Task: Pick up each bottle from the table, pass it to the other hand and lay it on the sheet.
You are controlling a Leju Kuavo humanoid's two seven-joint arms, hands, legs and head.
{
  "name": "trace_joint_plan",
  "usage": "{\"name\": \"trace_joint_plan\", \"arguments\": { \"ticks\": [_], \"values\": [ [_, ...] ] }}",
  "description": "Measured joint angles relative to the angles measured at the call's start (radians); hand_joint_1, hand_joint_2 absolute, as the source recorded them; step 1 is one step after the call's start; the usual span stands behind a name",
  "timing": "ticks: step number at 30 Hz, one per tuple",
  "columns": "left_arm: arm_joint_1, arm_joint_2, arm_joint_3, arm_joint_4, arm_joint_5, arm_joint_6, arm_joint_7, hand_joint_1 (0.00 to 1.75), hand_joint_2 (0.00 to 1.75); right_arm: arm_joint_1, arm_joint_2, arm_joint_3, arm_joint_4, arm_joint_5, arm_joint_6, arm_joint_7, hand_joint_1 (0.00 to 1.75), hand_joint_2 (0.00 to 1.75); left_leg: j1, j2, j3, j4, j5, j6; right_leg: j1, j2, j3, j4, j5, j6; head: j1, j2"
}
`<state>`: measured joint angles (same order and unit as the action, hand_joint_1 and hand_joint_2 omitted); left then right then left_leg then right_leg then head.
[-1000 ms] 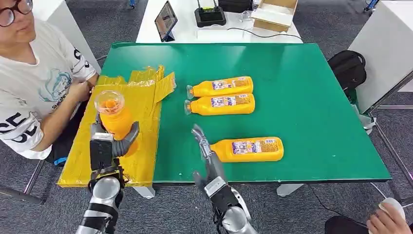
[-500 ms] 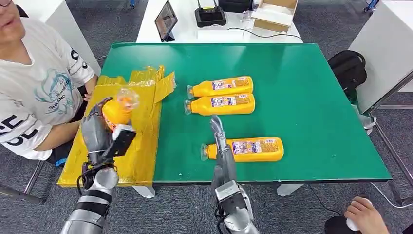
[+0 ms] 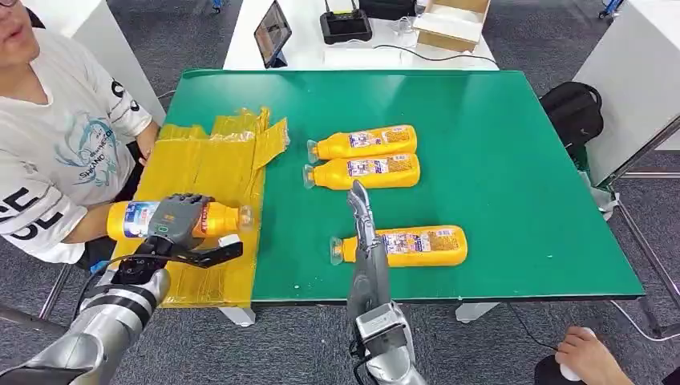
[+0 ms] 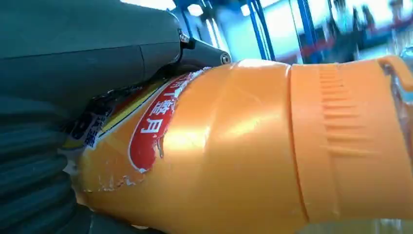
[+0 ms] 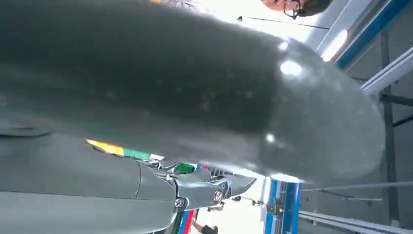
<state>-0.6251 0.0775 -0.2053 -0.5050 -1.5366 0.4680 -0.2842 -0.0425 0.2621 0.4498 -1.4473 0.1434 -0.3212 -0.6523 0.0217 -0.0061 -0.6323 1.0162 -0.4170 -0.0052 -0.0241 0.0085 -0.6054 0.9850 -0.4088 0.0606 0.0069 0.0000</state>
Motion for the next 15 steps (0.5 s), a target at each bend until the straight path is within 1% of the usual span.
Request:
{"name": "trace_joint_plan", "arguments": {
  "ticks": [2, 6, 7, 8, 10, 11, 15],
  "values": [
    [-0.015, 0.002, -0.006, 0.026, 0.016, -0.043, -0.001, 1.75, 1.75, 0.000, 0.000, 0.000, -0.002, -0.003, 0.000, 0.003, 0.00, 0.00, 0.000, -0.002, 0.000, 0.000, 0.000, 0.000, 0.000, -0.001, 0.001, 0.000, 0.000, 0.000, 0.000, 0.000],
    [-0.039, 0.003, -0.013, 0.063, 0.048, -0.095, -0.012, 1.75, 1.75, 0.001, 0.003, 0.001, -0.002, -0.006, 0.000, 0.008, 0.00, 0.00, 0.000, -0.002, 0.001, 0.000, 0.000, 0.000, 0.000, -0.001, 0.001, 0.000, 0.000, 0.000, 0.000, 0.000],
    [-0.044, 0.003, -0.013, 0.068, 0.067, -0.112, -0.018, 0.45, 1.75, 0.001, 0.003, 0.001, -0.002, -0.007, 0.000, 0.012, 0.00, 0.00, 0.000, -0.002, 0.001, 0.000, 0.000, 0.000, 0.000, -0.001, 0.002, 0.000, 0.000, 0.000, 0.000, 0.000],
    [-0.046, 0.004, -0.011, 0.073, 0.083, -0.127, -0.022, 0.00, 1.75, 0.001, 0.002, 0.001, -0.002, -0.010, 0.001, 0.017, 0.00, 0.00, 0.000, -0.002, 0.001, 0.000, 0.000, 0.000, 0.000, -0.001, 0.002, 0.000, 0.000, 0.000, 0.000, 0.000],
    [-0.050, 0.004, -0.005, 0.079, 0.105, -0.146, -0.024, 0.00, 1.75, 0.000, 0.002, 0.001, -0.001, -0.014, 0.001, 0.023, 0.00, 0.00, 0.000, -0.002, 0.003, 0.000, 0.000, 0.000, 0.000, -0.001, 0.003, 0.000, 0.000, 0.000, 0.000, 0.000],
    [-0.052, 0.004, 0.002, 0.082, 0.122, -0.162, -0.024, 0.00, 0.00, 0.000, 0.002, 0.001, 0.000, -0.017, 0.001, 0.024, 0.00, 0.00, 0.000, -0.002, 0.003, 0.000, 0.000, 0.000, 0.000, -0.001, 0.004, 0.000, 0.000, 0.000, 0.000, 0.000],
    [-0.063, -0.001, 0.056, 0.089, 0.256, -0.270, -0.046, 0.00, 0.00, 0.000, 0.002, 0.001, 0.006, -0.033, 0.007, 0.044, 0.00, 0.00, 0.000, -0.002, 0.004, 0.000, 0.000, 0.000, 0.000, -0.001, 0.005, 0.000, 0.000, 0.000, -0.001, 0.000]
  ]
}}
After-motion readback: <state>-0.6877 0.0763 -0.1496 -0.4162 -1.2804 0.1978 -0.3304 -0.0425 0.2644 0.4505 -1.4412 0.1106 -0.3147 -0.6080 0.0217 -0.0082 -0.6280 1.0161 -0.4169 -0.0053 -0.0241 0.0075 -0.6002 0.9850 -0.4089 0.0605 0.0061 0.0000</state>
